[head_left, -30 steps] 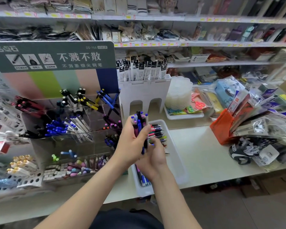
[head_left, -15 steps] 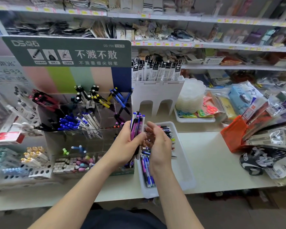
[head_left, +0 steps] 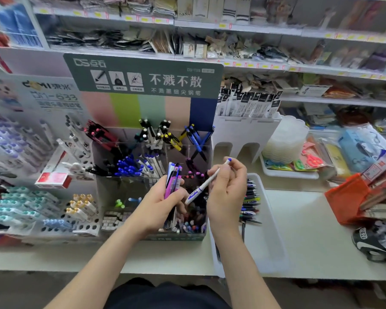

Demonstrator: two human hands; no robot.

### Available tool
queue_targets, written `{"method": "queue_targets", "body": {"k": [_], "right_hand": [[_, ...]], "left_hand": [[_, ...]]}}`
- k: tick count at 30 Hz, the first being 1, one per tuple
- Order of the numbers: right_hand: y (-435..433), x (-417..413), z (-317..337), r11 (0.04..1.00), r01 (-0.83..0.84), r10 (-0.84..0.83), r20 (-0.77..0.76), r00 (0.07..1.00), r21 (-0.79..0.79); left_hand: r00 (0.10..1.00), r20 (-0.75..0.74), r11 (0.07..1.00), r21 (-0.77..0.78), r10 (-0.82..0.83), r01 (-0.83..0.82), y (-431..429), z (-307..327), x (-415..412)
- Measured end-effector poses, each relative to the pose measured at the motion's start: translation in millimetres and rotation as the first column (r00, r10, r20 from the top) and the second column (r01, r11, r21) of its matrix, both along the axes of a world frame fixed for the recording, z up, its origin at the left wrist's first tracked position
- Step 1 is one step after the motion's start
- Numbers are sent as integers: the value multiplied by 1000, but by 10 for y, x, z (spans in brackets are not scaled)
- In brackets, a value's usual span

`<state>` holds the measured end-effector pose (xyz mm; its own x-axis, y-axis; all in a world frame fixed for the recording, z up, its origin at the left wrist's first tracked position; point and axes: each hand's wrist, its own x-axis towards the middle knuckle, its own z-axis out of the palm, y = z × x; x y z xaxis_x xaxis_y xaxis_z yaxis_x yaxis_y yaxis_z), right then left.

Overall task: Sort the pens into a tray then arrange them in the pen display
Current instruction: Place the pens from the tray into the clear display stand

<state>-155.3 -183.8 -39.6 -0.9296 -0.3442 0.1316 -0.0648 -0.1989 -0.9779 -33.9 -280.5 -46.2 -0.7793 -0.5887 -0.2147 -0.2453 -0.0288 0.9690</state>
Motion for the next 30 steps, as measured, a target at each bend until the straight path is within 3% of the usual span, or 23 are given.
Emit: {"method": "queue_targets", "body": {"k": [4,9,12,14,16,18,20,24,26,28,30], "right_hand": [[-257,177,125,999,46,-43,-293,955,4],[-653,249,-59,977,55,67,-545,836,204],[-832,264,-253,870,16,320,-588,743,493],[-893,240,-375,751,194,404,-671,622,631],[-918,235,-424,676,347,380,-711,591,650],[-929,256,-433,660,388,358,-724,590,643],[-921,316,-381,696,297,392,-693,605,654],[-878,534,-184,869,-27,264,-416,870,495],[-870,681,-87,900,-167,265,-201,943,402],[-872,796,-30,887,-356,365,26,931,295],[-853,836,-14,894,-409,382,166,909,181]], "left_hand": [[992,-17,986,-105,128,-129,-222,-77,239],[964,-35,960,-85,265,-267,-469,-50,460],[965,-49,966,-21,258,-259,-617,-21,503],[974,-48,975,-3,223,-224,-692,12,517],[980,-50,981,9,195,-194,-740,44,539],[982,-76,985,10,172,-171,-781,40,577],[983,-93,988,14,156,-155,-821,20,625],[990,-113,995,70,79,-72,-886,-24,694],[985,-169,991,135,19,4,-904,-28,706],[978,-202,977,198,-42,83,-919,-28,713],[974,-217,966,227,-73,123,-928,-18,705]]}}
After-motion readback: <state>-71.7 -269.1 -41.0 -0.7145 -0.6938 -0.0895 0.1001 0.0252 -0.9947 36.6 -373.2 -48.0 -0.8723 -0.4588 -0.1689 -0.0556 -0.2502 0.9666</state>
